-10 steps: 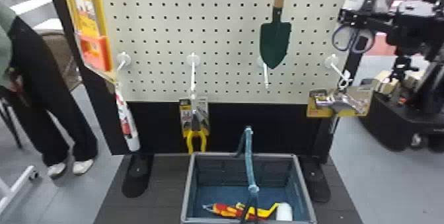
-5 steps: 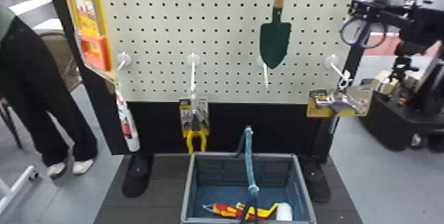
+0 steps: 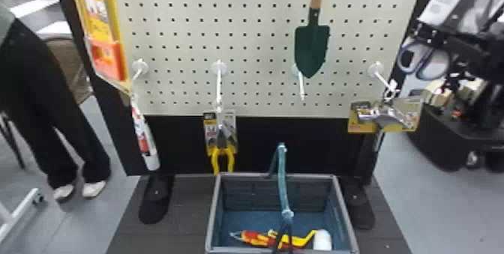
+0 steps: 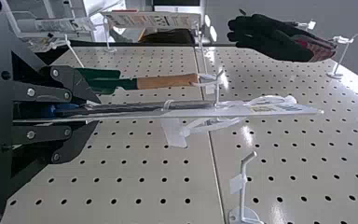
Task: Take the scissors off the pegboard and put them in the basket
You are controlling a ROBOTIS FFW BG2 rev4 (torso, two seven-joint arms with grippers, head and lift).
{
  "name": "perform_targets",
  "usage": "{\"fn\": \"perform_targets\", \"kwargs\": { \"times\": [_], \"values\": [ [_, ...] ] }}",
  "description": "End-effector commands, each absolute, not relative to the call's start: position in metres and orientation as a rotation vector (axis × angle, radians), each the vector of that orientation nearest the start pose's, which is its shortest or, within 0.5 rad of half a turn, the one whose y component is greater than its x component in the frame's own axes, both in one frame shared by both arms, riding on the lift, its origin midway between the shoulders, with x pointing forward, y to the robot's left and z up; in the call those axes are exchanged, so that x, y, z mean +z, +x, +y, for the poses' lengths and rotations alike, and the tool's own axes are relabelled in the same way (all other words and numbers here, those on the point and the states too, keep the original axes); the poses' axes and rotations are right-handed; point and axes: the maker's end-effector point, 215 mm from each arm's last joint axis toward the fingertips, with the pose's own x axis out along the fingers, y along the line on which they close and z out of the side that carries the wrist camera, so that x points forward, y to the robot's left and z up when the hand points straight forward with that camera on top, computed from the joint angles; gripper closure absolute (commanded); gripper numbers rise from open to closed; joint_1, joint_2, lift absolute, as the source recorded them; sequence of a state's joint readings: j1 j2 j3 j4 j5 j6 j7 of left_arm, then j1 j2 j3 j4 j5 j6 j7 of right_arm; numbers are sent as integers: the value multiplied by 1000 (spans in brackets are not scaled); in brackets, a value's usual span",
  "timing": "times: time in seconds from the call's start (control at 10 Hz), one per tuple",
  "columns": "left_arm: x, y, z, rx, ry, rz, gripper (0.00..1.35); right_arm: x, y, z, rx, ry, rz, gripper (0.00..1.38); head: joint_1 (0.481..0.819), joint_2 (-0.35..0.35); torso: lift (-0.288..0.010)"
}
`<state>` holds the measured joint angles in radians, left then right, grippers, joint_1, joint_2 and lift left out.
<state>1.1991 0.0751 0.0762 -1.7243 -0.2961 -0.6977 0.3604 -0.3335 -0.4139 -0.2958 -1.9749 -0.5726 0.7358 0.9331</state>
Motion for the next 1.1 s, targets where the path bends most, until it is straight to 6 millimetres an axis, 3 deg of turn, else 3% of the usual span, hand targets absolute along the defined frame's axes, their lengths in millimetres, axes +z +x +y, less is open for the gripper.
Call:
{"fn": "perform_targets", "kwargs": {
  "times": [0.0,0.6,1.0],
  "values": [
    [-474,115,286,99,351,290,102,-59,528,-234,914,120,-141,1248,549,0,-100],
    [-476,118,284,91,345,288,101,-123,519,-233,876,336,-127,1248,549,0,-100],
    [-475,120,283,92,340,284,101,-171,513,-239,740,497,-120,1248,549,0,-100]
  ]
}}
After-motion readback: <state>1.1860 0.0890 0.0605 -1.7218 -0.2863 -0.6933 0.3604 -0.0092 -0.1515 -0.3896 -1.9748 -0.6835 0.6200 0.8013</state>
